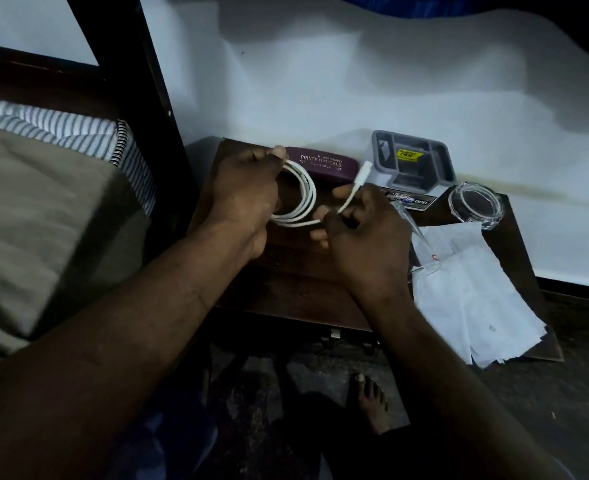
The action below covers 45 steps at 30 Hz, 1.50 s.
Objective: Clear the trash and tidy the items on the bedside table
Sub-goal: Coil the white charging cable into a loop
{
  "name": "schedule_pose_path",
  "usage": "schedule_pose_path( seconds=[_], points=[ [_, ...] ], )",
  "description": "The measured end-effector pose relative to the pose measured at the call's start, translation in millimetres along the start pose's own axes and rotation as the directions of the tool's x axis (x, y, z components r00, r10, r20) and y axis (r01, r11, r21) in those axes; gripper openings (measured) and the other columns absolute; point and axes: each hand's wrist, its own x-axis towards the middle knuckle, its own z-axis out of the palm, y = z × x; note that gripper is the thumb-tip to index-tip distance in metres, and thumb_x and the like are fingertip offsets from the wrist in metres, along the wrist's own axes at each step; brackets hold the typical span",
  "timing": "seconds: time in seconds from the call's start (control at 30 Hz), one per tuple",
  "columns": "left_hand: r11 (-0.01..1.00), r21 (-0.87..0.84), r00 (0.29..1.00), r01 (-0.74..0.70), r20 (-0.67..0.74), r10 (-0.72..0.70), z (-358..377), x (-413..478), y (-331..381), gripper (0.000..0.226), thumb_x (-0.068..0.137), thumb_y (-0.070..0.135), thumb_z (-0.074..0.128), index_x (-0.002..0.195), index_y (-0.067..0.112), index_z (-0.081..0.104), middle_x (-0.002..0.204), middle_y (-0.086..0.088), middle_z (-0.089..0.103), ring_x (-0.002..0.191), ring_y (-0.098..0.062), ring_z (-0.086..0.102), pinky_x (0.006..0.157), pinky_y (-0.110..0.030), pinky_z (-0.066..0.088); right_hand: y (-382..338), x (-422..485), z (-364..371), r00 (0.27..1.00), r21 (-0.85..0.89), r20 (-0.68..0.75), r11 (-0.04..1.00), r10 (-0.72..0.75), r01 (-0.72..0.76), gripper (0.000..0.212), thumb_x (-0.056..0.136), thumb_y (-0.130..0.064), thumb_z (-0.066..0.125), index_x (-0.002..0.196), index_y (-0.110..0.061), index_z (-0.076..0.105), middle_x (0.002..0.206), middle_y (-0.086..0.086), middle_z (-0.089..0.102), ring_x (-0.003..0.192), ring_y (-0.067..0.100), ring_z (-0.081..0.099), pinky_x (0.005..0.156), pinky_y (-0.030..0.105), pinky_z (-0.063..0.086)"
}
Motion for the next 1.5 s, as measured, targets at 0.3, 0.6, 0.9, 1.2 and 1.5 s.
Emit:
schedule_pose_path(
  seconds=[0.3, 0.6, 0.9, 1.2, 1.5],
  points=[
    [0.988, -0.118, 0.977, 0.099, 0.199, -0.074, 3, -6, 3, 0.012, 0.1, 0.015, 0.065, 0.088, 0.013, 0.063, 0.062, 0.007, 0.049, 0.047, -0.003, 0.033, 0.038, -0.016, 0.027, -10, 6, -6, 0.947, 0.483, -0.003, 0.829, 0.323, -0.281, 0.014, 0.097, -0.012, 0.071, 0.106, -0.007, 0.062, 0.088, 0.015, 0.078, 0.072, 0.023, 0.077, 0.063, 0.027, 0.059],
    [0.902, -0.2, 0.742, 0.382, 0.648, -0.17, -5, -12, 19, 0.012, 0.093, 0.015, 0.062, 0.083, 0.01, 0.063, 0.058, 0.006, 0.03, 0.043, -0.002, 0.019, 0.035, -0.014, 0.017, -5, 11, -13, 0.889, 0.648, 0.179, 0.629, 0.422, -0.429, 0.014, 0.103, -0.004, 0.053, 0.108, -0.01, 0.065, 0.083, 0.006, 0.071, 0.071, 0.017, 0.07, 0.062, 0.027, 0.06],
    [0.99, 0.104, 0.884, 0.092, 0.45, -0.129, -1, -17, 10, 0.004, 0.098, 0.014, 0.065, 0.095, 0.012, 0.068, 0.051, 0.013, 0.056, 0.038, 0.002, 0.044, 0.038, -0.01, 0.029, -15, 5, -11, 0.993, 0.692, 0.07, 0.712, 0.096, -0.118, 0.013, 0.1, 0.0, 0.058, 0.091, -0.009, 0.063, 0.086, 0.011, 0.066, 0.072, 0.017, 0.059, 0.065, 0.03, 0.048],
    [0.994, 0.076, 0.931, 0.079, 0.35, -0.1, -3, -18, 11, 0.025, 0.096, -0.002, 0.053, 0.086, 0.013, 0.07, 0.055, 0.008, 0.061, 0.04, 0.0, 0.049, 0.039, -0.011, 0.028, -11, 5, -8, 0.966, 0.61, 0.247, 0.764, 0.071, -0.212, 0.01, 0.096, -0.014, 0.066, 0.089, -0.01, 0.072, 0.085, 0.009, 0.074, 0.077, 0.02, 0.067, 0.073, 0.037, 0.055],
    [0.983, 0.186, 0.933, 0.01, 0.352, -0.076, -4, -16, 10, 0.023, 0.1, 0.012, 0.055, 0.093, 0.019, 0.077, 0.058, 0.005, 0.052, 0.046, -0.001, 0.05, 0.039, -0.014, 0.031, 6, 11, -6, 0.993, 0.19, 0.106, 0.98, 0.041, -0.061, 0.021, 0.087, -0.029, 0.083, 0.091, -0.022, 0.064, 0.081, 0.011, 0.072, 0.07, 0.016, 0.062, 0.07, 0.04, 0.05]
  ],
)
